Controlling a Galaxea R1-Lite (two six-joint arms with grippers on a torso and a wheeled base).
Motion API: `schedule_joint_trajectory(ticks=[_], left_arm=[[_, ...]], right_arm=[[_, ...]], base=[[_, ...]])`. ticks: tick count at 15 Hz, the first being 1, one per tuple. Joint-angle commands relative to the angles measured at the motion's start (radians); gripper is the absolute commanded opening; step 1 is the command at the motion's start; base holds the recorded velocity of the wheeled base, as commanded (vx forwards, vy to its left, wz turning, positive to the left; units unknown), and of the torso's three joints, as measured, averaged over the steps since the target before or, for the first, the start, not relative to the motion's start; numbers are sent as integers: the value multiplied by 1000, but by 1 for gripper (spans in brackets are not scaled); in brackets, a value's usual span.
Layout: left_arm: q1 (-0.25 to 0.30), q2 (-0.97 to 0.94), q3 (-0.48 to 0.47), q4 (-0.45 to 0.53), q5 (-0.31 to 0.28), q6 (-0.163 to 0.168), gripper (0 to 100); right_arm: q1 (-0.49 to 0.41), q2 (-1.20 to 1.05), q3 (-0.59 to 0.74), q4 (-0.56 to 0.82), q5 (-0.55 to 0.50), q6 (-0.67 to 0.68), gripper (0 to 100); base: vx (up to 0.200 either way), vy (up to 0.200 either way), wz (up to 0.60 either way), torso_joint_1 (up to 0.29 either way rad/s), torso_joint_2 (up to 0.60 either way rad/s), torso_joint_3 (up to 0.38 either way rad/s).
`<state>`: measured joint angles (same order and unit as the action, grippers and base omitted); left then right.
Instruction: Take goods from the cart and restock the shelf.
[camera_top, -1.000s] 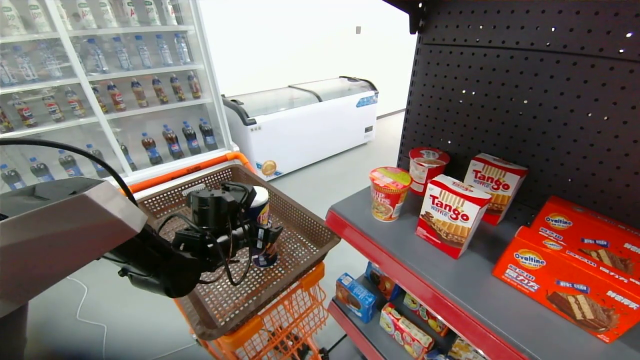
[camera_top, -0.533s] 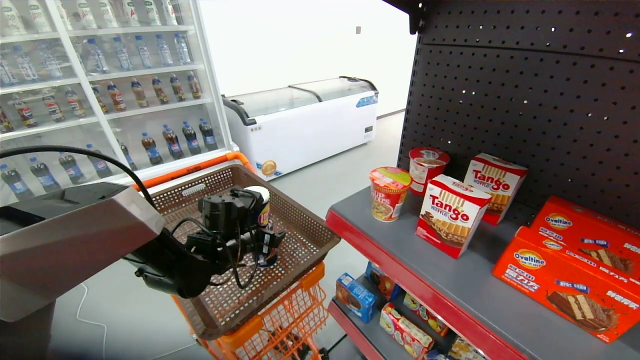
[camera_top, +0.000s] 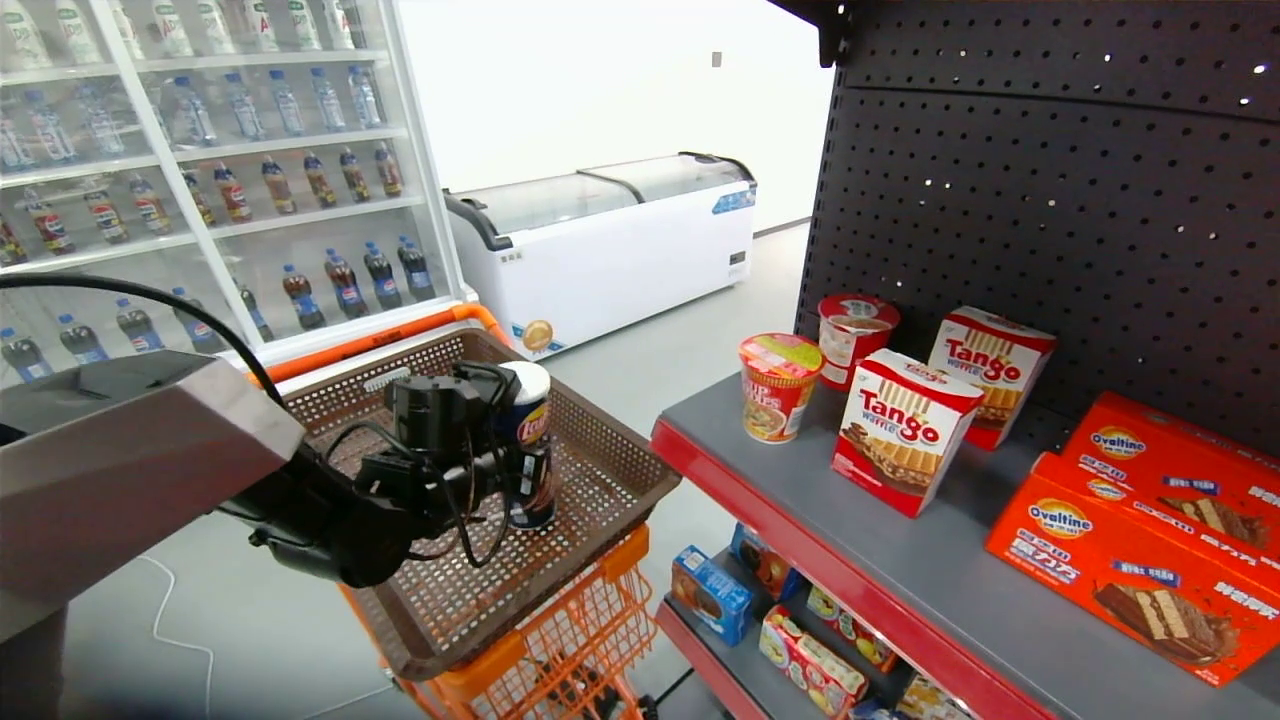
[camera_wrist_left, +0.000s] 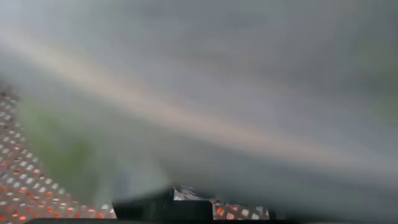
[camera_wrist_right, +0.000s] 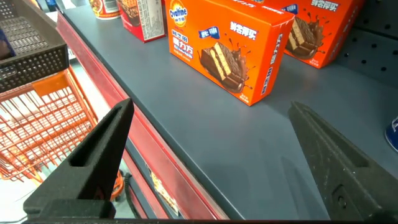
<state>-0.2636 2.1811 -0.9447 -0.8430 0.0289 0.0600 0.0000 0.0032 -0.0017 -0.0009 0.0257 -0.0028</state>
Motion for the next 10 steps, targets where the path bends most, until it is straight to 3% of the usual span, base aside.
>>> schedule_joint_trajectory(ticks=[1,2,5,6,7,8,10], left_arm=[[3,-204,1,105,-12,1,0],[6,-311,-29,257,-21,1,0],[12,-469,-65,398,-41,-65,0],[24,-495,-63,427,-66,-69,0],[34,-550,-42,446,-133,-89,0],[26,-601,-17,440,-142,-103,0],[24,-642,20,421,-139,-100,0]], right_arm=[[0,1,0,-1,0,0,100],[0,1,0,-1,0,0,100],[0,1,0,-1,0,0,100],[0,1,0,-1,0,0,100],[0,1,0,-1,0,0,100],[0,1,0,-1,0,0,100],[0,1,0,-1,0,0,100]], base=[[0,0,0,0,0,0],[0,0,0,0,0,0],[0,0,0,0,0,0],[0,0,0,0,0,0],[0,0,0,0,0,0],[0,0,0,0,0,0],[0,0,0,0,0,0]])
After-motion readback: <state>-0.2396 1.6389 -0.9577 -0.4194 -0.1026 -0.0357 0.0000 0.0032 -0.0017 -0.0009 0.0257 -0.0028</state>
